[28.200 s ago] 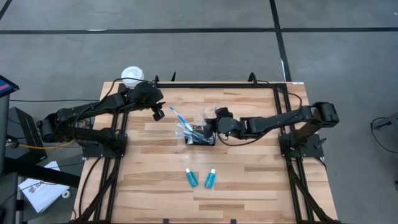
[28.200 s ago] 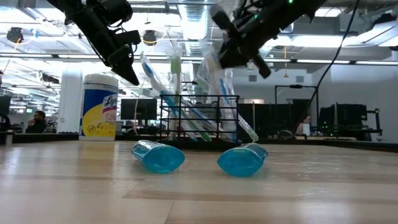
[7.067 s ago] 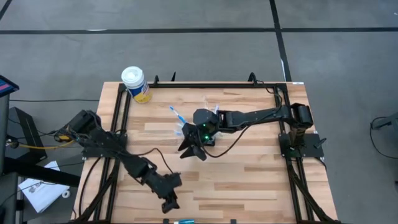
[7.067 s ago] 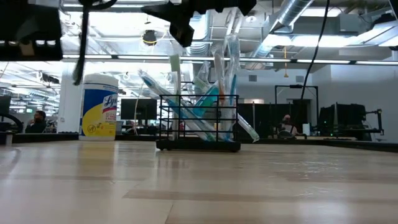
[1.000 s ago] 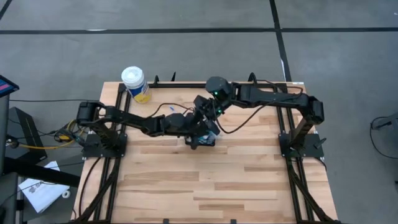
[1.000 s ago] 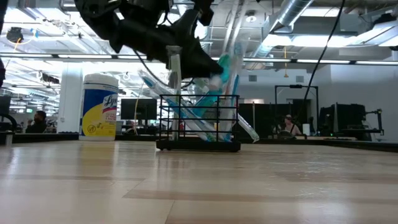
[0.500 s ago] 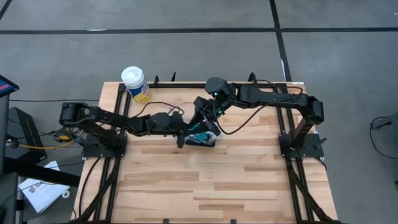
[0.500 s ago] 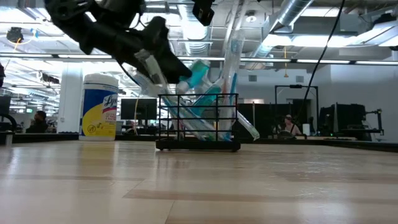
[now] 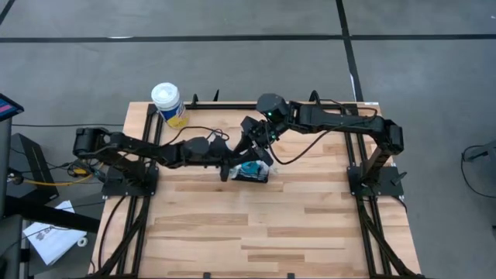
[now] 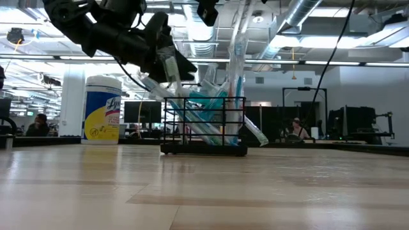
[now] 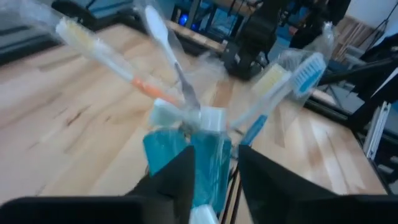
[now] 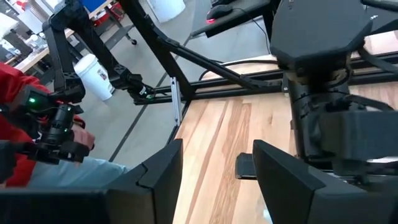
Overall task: Pick & Place toothbrushing station
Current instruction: Return to Home Position
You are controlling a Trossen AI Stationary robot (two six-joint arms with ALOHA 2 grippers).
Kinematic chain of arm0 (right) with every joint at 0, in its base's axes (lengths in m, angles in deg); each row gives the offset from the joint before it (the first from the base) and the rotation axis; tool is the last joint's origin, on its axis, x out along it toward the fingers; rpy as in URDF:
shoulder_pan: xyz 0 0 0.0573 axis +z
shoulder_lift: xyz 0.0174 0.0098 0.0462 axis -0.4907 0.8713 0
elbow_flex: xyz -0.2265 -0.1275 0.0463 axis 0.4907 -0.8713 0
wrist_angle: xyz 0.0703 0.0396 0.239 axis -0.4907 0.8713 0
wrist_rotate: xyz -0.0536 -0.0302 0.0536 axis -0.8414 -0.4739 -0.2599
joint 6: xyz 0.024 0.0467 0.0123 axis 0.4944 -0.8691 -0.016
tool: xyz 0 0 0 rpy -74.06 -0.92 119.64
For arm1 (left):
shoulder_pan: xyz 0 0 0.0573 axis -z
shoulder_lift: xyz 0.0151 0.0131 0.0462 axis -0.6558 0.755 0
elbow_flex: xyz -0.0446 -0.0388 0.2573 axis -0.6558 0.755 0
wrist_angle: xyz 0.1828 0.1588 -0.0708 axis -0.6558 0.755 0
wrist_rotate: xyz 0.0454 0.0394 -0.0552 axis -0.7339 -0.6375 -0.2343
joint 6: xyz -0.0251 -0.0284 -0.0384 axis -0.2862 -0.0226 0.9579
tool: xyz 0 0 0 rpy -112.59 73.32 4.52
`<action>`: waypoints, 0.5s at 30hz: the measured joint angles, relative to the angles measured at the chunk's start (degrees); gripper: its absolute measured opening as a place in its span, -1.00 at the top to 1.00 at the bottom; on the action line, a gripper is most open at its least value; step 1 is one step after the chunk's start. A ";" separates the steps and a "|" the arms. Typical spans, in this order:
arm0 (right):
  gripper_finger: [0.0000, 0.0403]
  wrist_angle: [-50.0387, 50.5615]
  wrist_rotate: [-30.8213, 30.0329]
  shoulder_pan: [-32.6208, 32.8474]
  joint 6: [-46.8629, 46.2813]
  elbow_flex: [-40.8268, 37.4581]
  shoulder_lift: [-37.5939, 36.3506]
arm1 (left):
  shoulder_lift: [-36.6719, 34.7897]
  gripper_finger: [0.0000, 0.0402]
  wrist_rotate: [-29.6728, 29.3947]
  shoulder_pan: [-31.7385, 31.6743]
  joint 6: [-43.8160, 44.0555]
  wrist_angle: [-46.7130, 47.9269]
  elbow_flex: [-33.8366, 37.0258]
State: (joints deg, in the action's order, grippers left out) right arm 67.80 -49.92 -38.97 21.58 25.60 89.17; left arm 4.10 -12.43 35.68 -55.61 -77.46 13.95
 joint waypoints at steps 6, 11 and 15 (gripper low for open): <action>0.10 -0.20 0.02 0.07 0.24 0.00 0.01 | -0.11 0.67 0.28 0.02 -0.26 -2.82 -0.35; 0.11 -0.18 0.21 0.07 0.24 0.00 0.02 | 0.49 0.65 0.91 -1.19 0.50 0.78 -0.35; 0.10 0.72 -0.10 0.04 0.00 0.00 0.02 | 0.05 0.47 3.74 -0.45 3.08 1.45 -0.53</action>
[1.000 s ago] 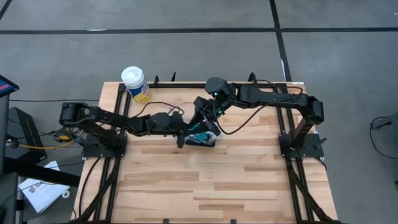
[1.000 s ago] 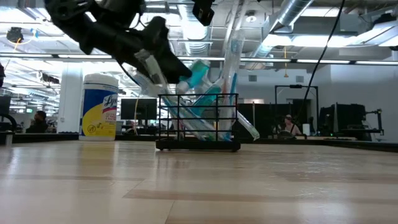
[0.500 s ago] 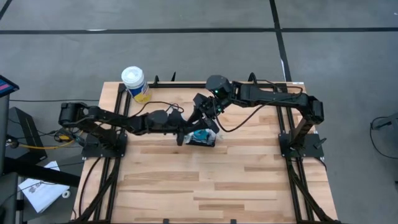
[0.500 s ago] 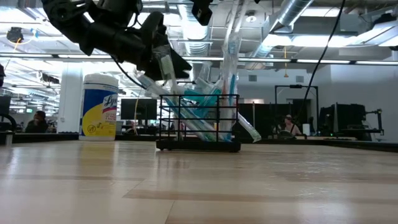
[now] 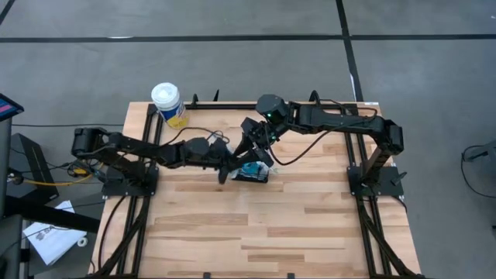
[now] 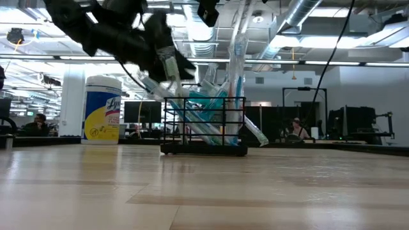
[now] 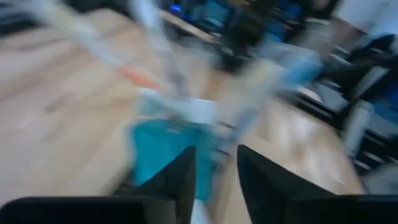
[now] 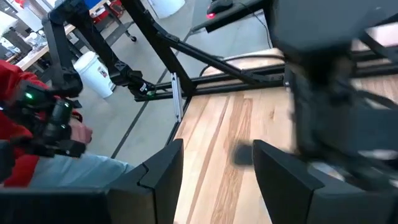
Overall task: Pick & Place toothbrushing station
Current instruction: Return to Home Position
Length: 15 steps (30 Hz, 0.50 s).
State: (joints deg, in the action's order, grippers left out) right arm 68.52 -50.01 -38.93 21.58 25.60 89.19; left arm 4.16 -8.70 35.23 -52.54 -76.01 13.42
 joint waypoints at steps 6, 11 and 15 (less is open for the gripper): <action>0.12 3.19 -2.82 2.30 -1.32 -0.17 -3.06 | -7.78 0.26 -3.12 7.04 -6.02 8.12 -3.52; 0.20 -1.64 -18.50 7.34 -1.10 0.09 -10.83 | -16.33 0.26 -11.14 11.43 -13.41 14.37 -7.34; 0.25 0.86 -31.40 10.13 -3.23 0.02 -15.09 | -21.63 0.26 -12.99 13.41 -12.66 14.91 -8.69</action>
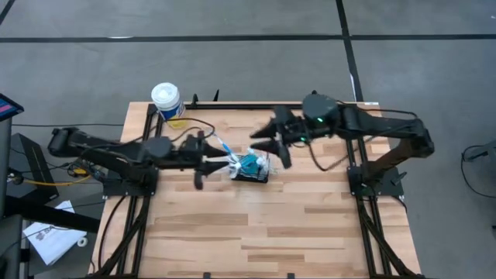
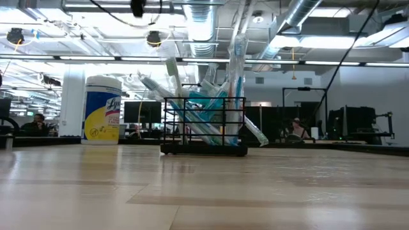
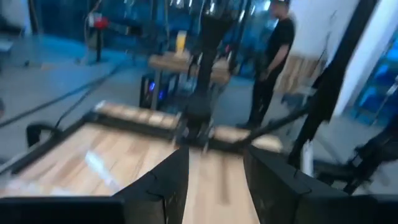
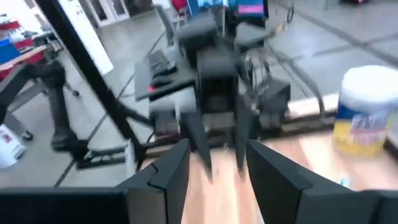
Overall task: Pick & Place toothbrushing station
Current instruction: Return to Home Position
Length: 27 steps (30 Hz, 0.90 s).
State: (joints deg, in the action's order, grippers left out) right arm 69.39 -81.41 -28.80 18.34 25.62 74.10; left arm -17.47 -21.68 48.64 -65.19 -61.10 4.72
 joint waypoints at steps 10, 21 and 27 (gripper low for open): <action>0.37 21.84 -4.07 6.32 -5.14 -0.11 -7.21 | -14.85 0.38 -8.67 7.04 -3.11 14.27 -5.11; 0.38 43.09 -32.42 17.68 -9.34 -1.12 -18.03 | -33.22 0.51 -17.84 11.95 -8.05 28.12 -4.98; 0.38 40.35 -59.41 31.92 -14.17 -14.73 -31.57 | -42.00 0.54 -20.17 11.89 -6.93 35.88 -4.92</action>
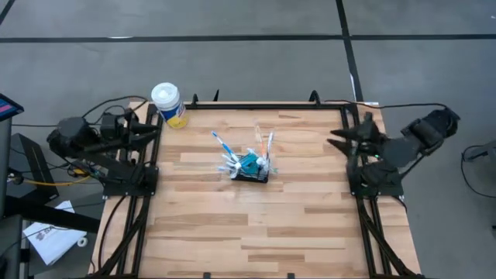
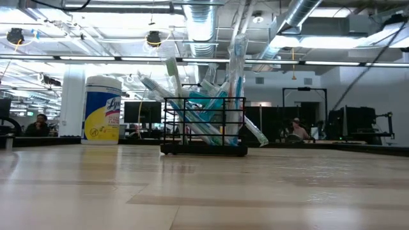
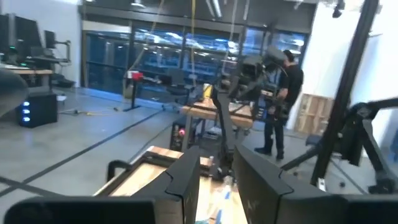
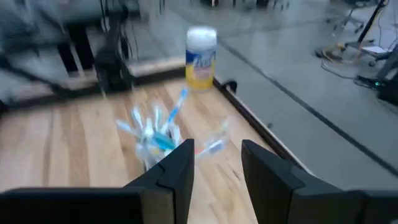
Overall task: Pick & Place toothbrushing station
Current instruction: Return to Home Position
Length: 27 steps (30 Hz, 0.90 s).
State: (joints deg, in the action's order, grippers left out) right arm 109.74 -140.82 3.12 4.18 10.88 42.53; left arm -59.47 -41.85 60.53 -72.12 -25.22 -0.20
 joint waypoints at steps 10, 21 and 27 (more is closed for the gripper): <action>0.38 -20.09 -17.35 13.00 -12.09 -40.34 -25.19 | -8.26 0.54 -6.67 -0.02 -0.71 12.90 0.00; 0.38 -24.64 -25.24 15.53 -17.02 -61.89 -41.70 | -13.93 0.54 -12.79 -0.06 1.53 24.32 1.18; 0.38 -32.40 -26.23 15.36 -15.95 -69.09 -44.70 | -17.38 0.54 -14.26 -0.10 4.10 24.66 6.01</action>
State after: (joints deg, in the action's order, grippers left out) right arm 77.34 -167.05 18.48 -11.77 -58.20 -2.17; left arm -76.85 -56.12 60.42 -68.02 -0.56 5.82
